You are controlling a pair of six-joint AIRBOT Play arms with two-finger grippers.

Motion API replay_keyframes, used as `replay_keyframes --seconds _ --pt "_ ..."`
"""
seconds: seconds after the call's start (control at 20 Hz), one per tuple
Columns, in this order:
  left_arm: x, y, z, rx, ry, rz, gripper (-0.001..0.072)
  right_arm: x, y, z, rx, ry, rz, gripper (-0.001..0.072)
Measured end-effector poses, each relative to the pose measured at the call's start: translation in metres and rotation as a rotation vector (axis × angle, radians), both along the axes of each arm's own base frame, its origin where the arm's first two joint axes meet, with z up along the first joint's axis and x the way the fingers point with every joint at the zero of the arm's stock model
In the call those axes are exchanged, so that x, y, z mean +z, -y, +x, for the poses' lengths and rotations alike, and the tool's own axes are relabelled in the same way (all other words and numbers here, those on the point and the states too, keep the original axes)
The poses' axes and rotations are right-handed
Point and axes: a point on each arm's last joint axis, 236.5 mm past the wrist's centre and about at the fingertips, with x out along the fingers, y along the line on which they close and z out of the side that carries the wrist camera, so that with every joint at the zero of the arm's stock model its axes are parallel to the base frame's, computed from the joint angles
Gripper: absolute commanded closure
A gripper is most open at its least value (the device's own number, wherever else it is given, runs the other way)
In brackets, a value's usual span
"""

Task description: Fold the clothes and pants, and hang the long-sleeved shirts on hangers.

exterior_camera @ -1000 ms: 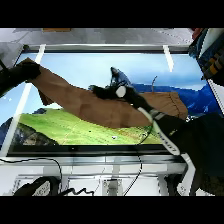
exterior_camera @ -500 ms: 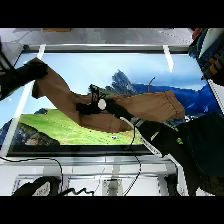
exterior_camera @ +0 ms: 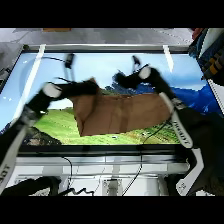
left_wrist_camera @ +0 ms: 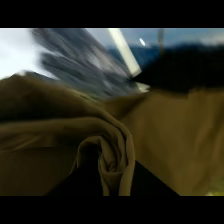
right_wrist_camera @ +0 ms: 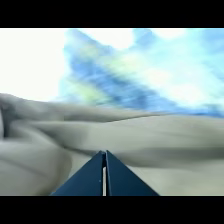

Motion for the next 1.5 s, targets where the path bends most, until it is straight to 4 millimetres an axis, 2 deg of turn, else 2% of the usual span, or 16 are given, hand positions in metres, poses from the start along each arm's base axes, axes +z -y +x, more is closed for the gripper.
replay_keyframes --seconds 0.15,0.2,0.25,0.3,0.45,0.55,0.65,0.7,0.75,0.9,1.0,1.1,1.15,1.25,1.3,1.5 --pt "-0.045 0.057 -0.031 -0.118 -0.068 0.037 0.0683 0.024 0.076 -0.001 -0.046 -0.001 -0.078 0.0677" --pt "-0.057 0.068 -0.039 -0.145 -0.087 0.048 0.0601 0.029 0.094 -0.003 -0.058 -0.004 -0.099 0.0677" --pt "-0.066 0.077 -0.047 -0.166 -0.103 0.058 0.0295 0.032 0.11 -0.007 -0.067 -0.018 -0.115 0.0677" --pt "-0.072 0.081 -0.052 -0.184 -0.118 0.065 0.0059 0.032 0.125 -0.011 -0.071 -0.028 -0.14 0.0677" --pt "-0.073 0.073 -0.058 -0.205 -0.154 0.074 0.0072 0.029 0.16 -0.024 -0.039 -0.061 -0.215 0.0678" --pt "-0.06 0.041 -0.047 -0.174 -0.162 0.084 0.0072 0.025 0.184 -0.036 -0.002 -0.096 -0.273 0.0677" --pt "-0.047 -0.007 -0.029 -0.107 -0.163 0.105 0.0081 0.024 0.208 -0.049 0.024 -0.123 -0.311 0.0677" --pt "-0.043 -0.038 -0.02 -0.062 -0.17 0.122 0.0124 0.028 0.221 -0.055 0.028 -0.12 -0.327 0.0678" --pt "-0.041 -0.071 -0.013 -0.012 -0.188 0.135 0.0131 0.034 0.232 -0.062 0.032 -0.111 -0.339 0.0678" --pt "-0.054 -0.153 -0.009 0.11 -0.288 0.158 0.0131 0.055 0.253 -0.086 0.055 -0.036 -0.313 0.0677" --pt "-0.073 -0.19 -0.015 0.162 -0.354 0.161 0.0131 0.069 0.252 -0.108 0.09 0.042 -0.251 0.0677" --pt "-0.095 -0.206 -0.024 0.169 -0.416 0.154 0.013 0.078 0.24 -0.128 0.121 0.106 -0.18 0.0674" --pt "-0.108 -0.209 -0.027 0.164 -0.445 0.148 0.0129 0.078 0.234 -0.138 0.133 0.121 -0.153 0.0636" --pt "-0.131 -0.206 -0.032 0.143 -0.507 0.109 0.0129 0.077 0.223 -0.151 0.15 0.143 -0.11 0.0409" --pt "-0.14 -0.202 -0.031 0.143 -0.528 0.081 0.0129 0.073 0.219 -0.154 0.154 0.146 -0.097 0.0352" --pt "-0.174 -0.177 -0.023 0.148 -0.598 -0.029 0.0131 0.069 0.209 -0.153 0.144 0.186 -0.078 0.0353"
